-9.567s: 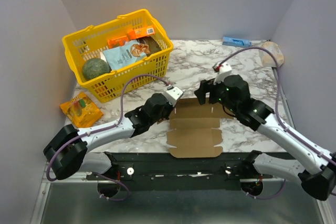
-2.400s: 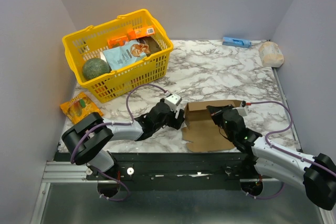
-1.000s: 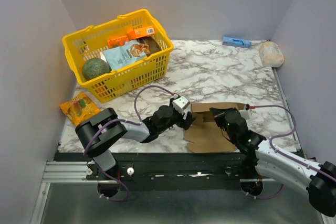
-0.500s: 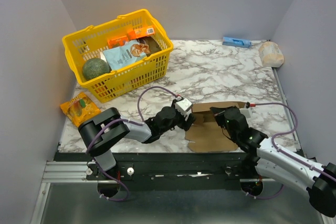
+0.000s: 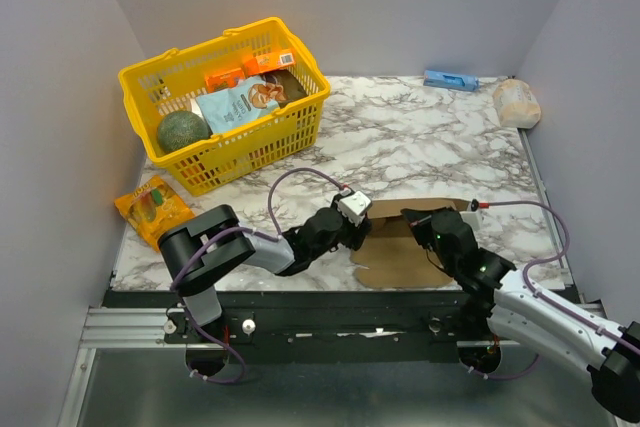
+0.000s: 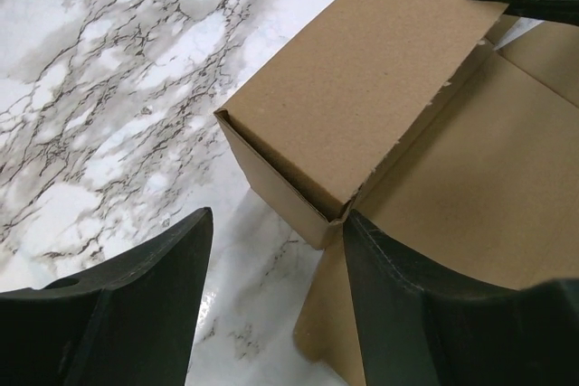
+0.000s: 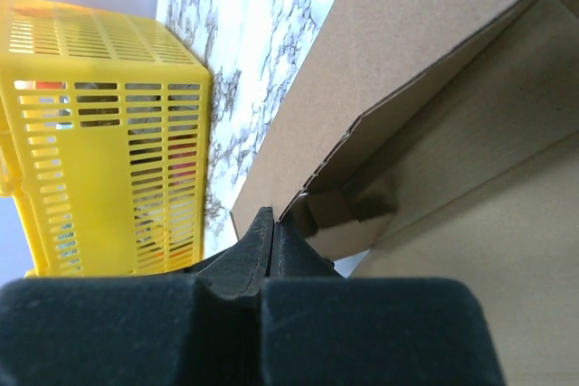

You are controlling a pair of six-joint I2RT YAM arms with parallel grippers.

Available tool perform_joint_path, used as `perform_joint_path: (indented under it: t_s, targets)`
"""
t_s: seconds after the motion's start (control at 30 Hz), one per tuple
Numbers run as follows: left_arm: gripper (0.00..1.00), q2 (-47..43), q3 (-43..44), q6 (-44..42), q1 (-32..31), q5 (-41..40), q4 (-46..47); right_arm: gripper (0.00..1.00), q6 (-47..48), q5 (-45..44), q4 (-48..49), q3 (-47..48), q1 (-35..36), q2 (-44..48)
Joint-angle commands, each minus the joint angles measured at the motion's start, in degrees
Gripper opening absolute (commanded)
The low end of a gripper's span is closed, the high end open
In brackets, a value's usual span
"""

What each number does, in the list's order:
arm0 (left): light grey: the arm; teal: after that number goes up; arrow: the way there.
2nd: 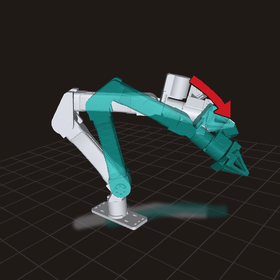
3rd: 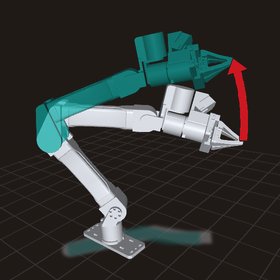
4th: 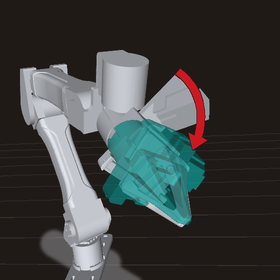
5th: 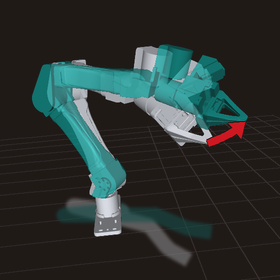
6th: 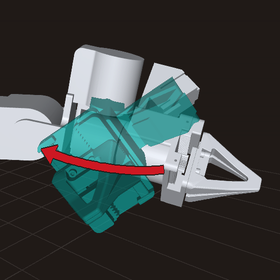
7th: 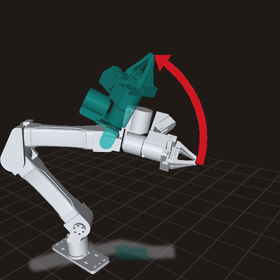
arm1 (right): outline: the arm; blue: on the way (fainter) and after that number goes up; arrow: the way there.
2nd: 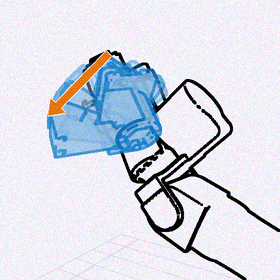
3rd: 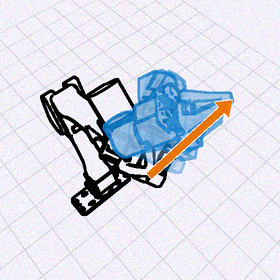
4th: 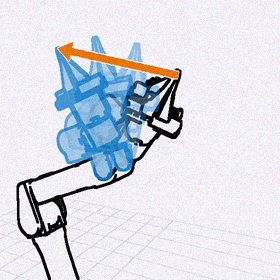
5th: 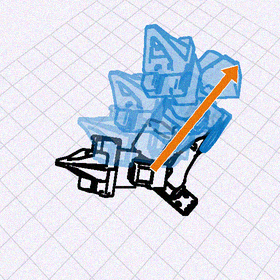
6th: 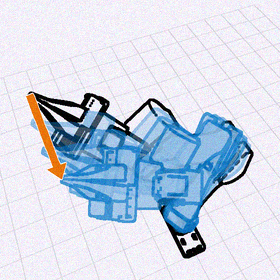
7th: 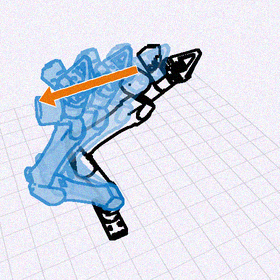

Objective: Fold the paper box

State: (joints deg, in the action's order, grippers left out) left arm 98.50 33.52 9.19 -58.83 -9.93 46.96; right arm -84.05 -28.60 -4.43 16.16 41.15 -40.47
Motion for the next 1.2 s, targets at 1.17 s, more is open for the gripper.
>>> perform_joint_path:
  t_s: [1.17]
  targets:
    - [0.46,11.10,3.31,-1.02,-3.40,-26.35,18.17,0.01,-2.43,2.32,-9.46,-5.35,0.08,4.61]
